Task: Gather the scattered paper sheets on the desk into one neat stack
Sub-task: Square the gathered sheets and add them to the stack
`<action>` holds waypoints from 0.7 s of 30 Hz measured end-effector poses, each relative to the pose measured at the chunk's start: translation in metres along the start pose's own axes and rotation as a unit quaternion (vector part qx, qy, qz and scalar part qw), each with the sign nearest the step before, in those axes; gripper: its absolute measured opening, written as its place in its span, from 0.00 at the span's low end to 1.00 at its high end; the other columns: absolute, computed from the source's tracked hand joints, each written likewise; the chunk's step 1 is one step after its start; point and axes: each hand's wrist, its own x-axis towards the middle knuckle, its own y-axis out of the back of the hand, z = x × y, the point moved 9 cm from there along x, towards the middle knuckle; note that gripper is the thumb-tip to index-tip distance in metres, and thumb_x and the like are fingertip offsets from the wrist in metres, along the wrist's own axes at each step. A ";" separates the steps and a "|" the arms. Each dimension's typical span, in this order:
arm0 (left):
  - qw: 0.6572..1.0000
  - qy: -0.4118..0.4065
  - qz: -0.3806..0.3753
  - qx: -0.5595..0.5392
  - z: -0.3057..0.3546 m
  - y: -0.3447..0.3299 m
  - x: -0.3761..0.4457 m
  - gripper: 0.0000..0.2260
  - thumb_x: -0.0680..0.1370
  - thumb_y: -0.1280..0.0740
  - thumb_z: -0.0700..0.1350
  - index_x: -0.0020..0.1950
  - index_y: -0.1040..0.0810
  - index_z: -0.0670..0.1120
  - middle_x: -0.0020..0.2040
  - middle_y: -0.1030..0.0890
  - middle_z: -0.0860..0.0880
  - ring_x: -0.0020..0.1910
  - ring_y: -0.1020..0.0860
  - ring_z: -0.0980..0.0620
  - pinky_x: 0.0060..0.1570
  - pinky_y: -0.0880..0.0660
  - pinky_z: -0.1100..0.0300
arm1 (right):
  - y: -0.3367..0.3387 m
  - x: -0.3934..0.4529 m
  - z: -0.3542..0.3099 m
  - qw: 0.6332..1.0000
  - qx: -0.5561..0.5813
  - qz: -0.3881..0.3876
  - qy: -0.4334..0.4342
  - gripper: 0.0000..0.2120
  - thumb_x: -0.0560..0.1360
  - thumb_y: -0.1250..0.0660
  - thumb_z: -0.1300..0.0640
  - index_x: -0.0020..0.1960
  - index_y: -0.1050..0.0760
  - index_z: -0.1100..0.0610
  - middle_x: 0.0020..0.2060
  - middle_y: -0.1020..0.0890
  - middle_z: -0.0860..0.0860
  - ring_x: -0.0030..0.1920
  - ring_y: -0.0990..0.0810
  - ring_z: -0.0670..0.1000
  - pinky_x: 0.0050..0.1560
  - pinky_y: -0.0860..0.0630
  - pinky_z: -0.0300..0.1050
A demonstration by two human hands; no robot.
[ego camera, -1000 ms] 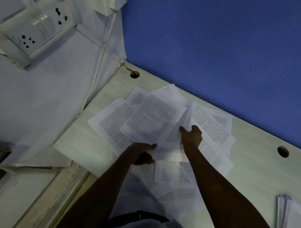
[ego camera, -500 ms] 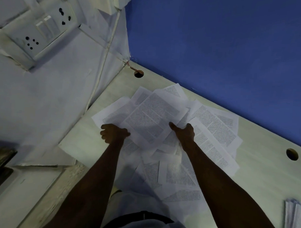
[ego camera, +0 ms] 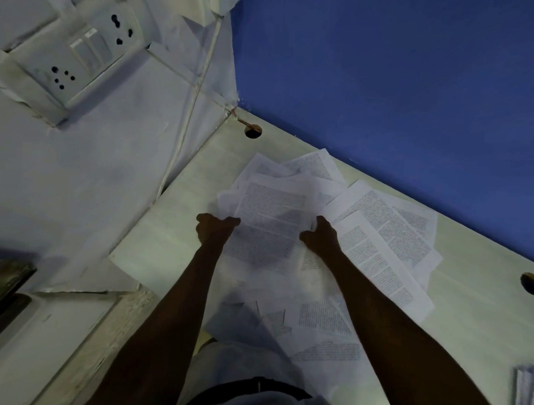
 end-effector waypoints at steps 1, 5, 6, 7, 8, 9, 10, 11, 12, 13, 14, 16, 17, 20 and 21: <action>1.000 0.003 -0.017 -0.009 0.002 -0.009 -0.002 0.40 0.66 0.19 0.50 0.69 0.33 0.32 0.64 0.23 0.37 0.63 0.23 0.37 0.59 0.23 0.46 | -0.004 -0.005 -0.007 0.999 -0.029 0.019 -0.005 0.31 0.75 0.27 0.52 0.72 0.34 0.63 0.66 0.26 0.61 0.68 0.27 0.62 0.65 0.24 0.56; 0.998 -0.031 -0.056 0.007 0.010 -0.029 -0.011 0.18 0.65 0.18 0.49 0.43 0.19 0.38 0.40 0.18 0.44 0.46 0.18 0.42 0.48 0.21 0.52 | -0.023 -0.028 -0.022 0.993 -0.068 0.077 -0.052 0.39 0.70 0.23 0.48 0.71 0.40 0.60 0.66 0.32 0.60 0.68 0.32 0.62 0.61 0.25 0.60; 0.997 -0.052 -0.063 0.018 0.012 -0.031 -0.013 0.14 0.66 0.19 0.48 0.39 0.20 0.40 0.39 0.19 0.45 0.43 0.19 0.43 0.49 0.20 0.51 | -0.024 -0.032 -0.023 0.992 -0.064 0.089 -0.061 0.40 0.70 0.22 0.50 0.71 0.41 0.60 0.66 0.32 0.60 0.68 0.31 0.62 0.60 0.24 0.59; 0.995 -0.065 -0.069 0.035 0.011 -0.033 -0.013 0.14 0.66 0.20 0.48 0.41 0.20 0.42 0.41 0.19 0.46 0.44 0.20 0.44 0.50 0.20 0.50 | -0.027 -0.030 -0.021 0.993 -0.050 0.090 -0.063 0.40 0.70 0.22 0.52 0.71 0.41 0.61 0.66 0.30 0.60 0.67 0.29 0.62 0.59 0.23 0.58; 0.994 -0.075 -0.071 0.038 0.011 -0.032 -0.015 0.16 0.66 0.20 0.48 0.46 0.21 0.43 0.45 0.20 0.47 0.46 0.21 0.45 0.51 0.21 0.50 | -0.028 -0.028 -0.020 0.995 -0.021 0.083 -0.059 0.39 0.71 0.23 0.54 0.72 0.41 0.61 0.65 0.28 0.60 0.65 0.26 0.62 0.59 0.21 0.57; 0.995 -0.071 -0.070 0.027 0.009 -0.030 -0.014 0.22 0.64 0.19 0.48 0.52 0.22 0.42 0.49 0.21 0.47 0.49 0.21 0.45 0.51 0.21 0.51 | -0.030 -0.025 -0.019 0.996 0.017 0.067 -0.049 0.37 0.71 0.23 0.55 0.72 0.41 0.62 0.65 0.25 0.61 0.63 0.23 0.62 0.59 0.20 0.57; 0.996 -0.063 -0.069 0.006 0.006 -0.029 -0.009 0.26 0.62 0.18 0.49 0.54 0.23 0.41 0.49 0.20 0.47 0.50 0.21 0.45 0.47 0.21 0.53 | -0.032 -0.021 -0.017 0.997 0.049 0.043 -0.038 0.36 0.72 0.23 0.56 0.71 0.39 0.62 0.64 0.23 0.60 0.63 0.22 0.61 0.60 0.19 0.56; 0.996 -0.051 -0.073 -0.025 0.003 -0.029 -0.007 0.26 0.61 0.18 0.48 0.52 0.22 0.38 0.47 0.20 0.46 0.48 0.21 0.45 0.42 0.23 0.57 | -0.031 -0.019 -0.016 0.997 0.064 0.022 -0.025 0.34 0.72 0.23 0.56 0.71 0.36 0.63 0.64 0.22 0.59 0.63 0.21 0.60 0.60 0.19 0.55; 0.994 -0.043 -0.082 -0.052 0.002 -0.030 -0.005 0.22 0.63 0.18 0.47 0.49 0.21 0.37 0.44 0.20 0.45 0.44 0.21 0.46 0.39 0.25 0.60 | -0.029 -0.018 -0.015 0.998 0.059 0.006 -0.012 0.31 0.72 0.23 0.56 0.70 0.33 0.62 0.63 0.21 0.58 0.63 0.21 0.59 0.60 0.20 0.54; 0.992 -0.034 -0.093 -0.077 0.003 -0.030 -0.007 0.18 0.65 0.18 0.45 0.46 0.20 0.38 0.41 0.19 0.45 0.41 0.21 0.47 0.38 0.26 0.61 | -0.026 -0.017 -0.012 0.999 0.051 0.002 0.001 0.27 0.72 0.24 0.57 0.68 0.29 0.61 0.62 0.20 0.57 0.63 0.20 0.58 0.60 0.19 0.53; 0.990 -0.032 -0.100 -0.093 0.002 -0.031 -0.005 0.14 0.66 0.18 0.43 0.44 0.19 0.39 0.41 0.19 0.46 0.40 0.21 0.48 0.41 0.25 0.59 | -0.023 -0.017 -0.008 0.999 0.049 0.006 0.010 0.23 0.72 0.26 0.58 0.66 0.25 0.60 0.60 0.18 0.57 0.62 0.19 0.58 0.60 0.19 0.53; 0.982 -0.045 -0.140 -0.119 0.005 -0.033 -0.006 0.12 0.67 0.19 0.41 0.46 0.17 0.42 0.45 0.16 0.46 0.44 0.18 0.48 0.49 0.22 0.55 | -0.017 -0.016 0.001 0.998 0.064 0.004 0.016 0.19 0.72 0.27 0.60 0.63 0.21 0.58 0.58 0.16 0.56 0.60 0.18 0.58 0.60 0.18 0.53; 0.976 -0.058 -0.167 -0.127 0.006 -0.036 -0.007 0.13 0.67 0.19 0.39 0.49 0.16 0.42 0.48 0.15 0.46 0.48 0.17 0.47 0.53 0.21 0.53 | -0.016 -0.016 0.004 0.998 0.066 -0.004 0.019 0.19 0.72 0.27 0.61 0.63 0.21 0.58 0.58 0.16 0.56 0.60 0.18 0.58 0.60 0.19 0.52; 0.961 -0.060 -0.243 -0.116 0.006 -0.050 -0.018 0.23 0.68 0.21 0.35 0.62 0.19 0.38 0.57 0.16 0.43 0.56 0.18 0.41 0.59 0.21 0.45 | -0.014 -0.016 0.005 0.997 0.053 -0.034 0.044 0.20 0.75 0.26 0.60 0.66 0.22 0.60 0.61 0.17 0.57 0.62 0.19 0.57 0.62 0.21 0.50; 0.961 -0.061 -0.247 -0.111 0.006 -0.051 -0.020 0.24 0.69 0.22 0.34 0.64 0.21 0.37 0.59 0.17 0.42 0.57 0.19 0.41 0.61 0.22 0.45 | -0.009 -0.017 0.005 0.997 0.049 -0.021 0.057 0.21 0.76 0.25 0.56 0.67 0.23 0.59 0.61 0.17 0.56 0.63 0.20 0.57 0.62 0.21 0.52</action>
